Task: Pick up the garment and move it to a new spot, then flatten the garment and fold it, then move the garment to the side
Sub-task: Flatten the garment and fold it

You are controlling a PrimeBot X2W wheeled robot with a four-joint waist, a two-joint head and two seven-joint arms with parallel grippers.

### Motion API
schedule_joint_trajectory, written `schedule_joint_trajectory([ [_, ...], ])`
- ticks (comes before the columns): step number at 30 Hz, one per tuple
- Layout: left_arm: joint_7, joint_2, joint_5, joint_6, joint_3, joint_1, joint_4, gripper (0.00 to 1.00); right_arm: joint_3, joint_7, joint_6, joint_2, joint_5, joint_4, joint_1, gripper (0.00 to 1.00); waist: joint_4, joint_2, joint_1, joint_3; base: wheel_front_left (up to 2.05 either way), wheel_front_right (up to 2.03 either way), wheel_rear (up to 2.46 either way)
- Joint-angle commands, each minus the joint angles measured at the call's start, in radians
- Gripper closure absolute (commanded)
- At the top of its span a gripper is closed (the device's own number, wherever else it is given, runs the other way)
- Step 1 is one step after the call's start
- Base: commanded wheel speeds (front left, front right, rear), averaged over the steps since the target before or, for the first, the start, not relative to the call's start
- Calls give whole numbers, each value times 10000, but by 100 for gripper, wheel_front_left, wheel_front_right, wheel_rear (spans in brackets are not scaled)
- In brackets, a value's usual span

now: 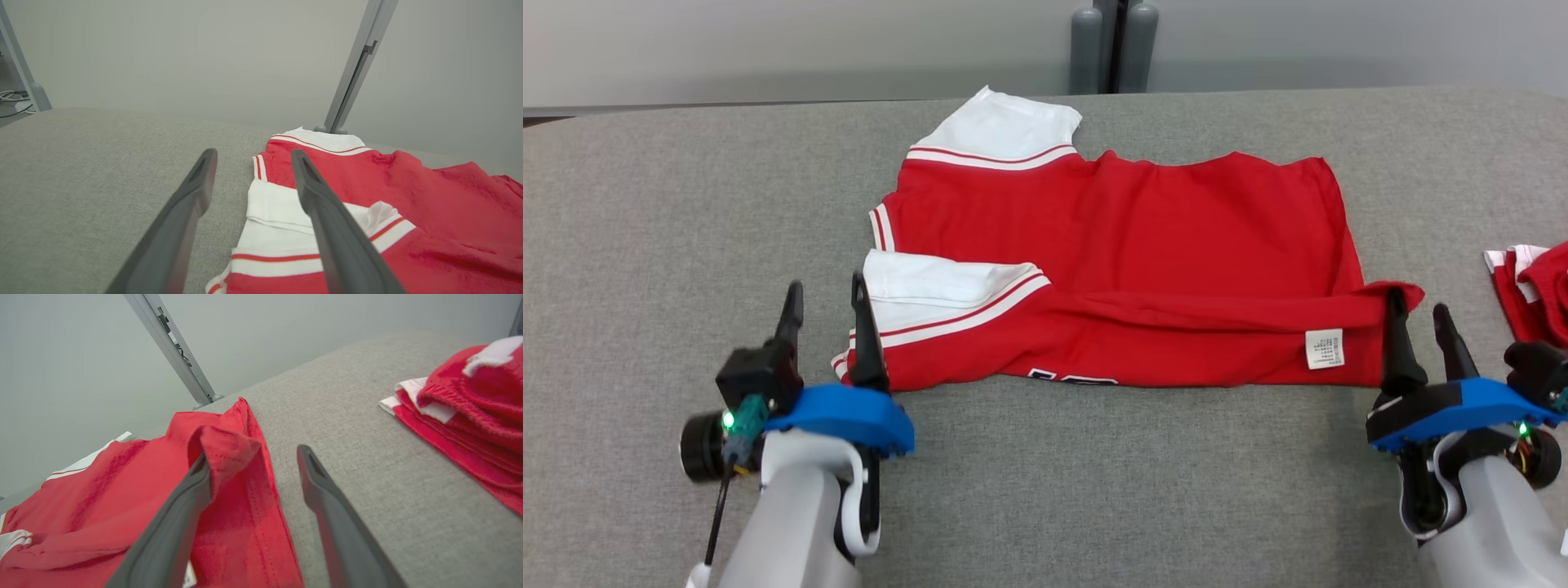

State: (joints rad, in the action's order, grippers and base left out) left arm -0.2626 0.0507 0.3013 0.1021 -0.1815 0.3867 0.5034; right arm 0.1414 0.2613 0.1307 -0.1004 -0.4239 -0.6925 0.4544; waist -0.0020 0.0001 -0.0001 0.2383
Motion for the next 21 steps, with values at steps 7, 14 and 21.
schedule_joint_trajectory([
  [7, -28, -2, 651, 65, -175, -879, 824, 0, -379, 52, 1, -208, 102, -75, -854, 0, -130, -1, 1, -49, 0, 0, 0],
  [14, -28, 1, 1031, 110, -393, -514, 1886, 0, -987, 52, 1, -272, 297, -421, -825, 0, -171, -1, 1, 95, 0, 0, 0],
  [21, 27, -26, 1627, -196, -961, -117, 3147, 3, -1365, 49, 1, -181, 315, -873, -481, 0, -212, -1, 1, 279, 0, 0, 0],
])
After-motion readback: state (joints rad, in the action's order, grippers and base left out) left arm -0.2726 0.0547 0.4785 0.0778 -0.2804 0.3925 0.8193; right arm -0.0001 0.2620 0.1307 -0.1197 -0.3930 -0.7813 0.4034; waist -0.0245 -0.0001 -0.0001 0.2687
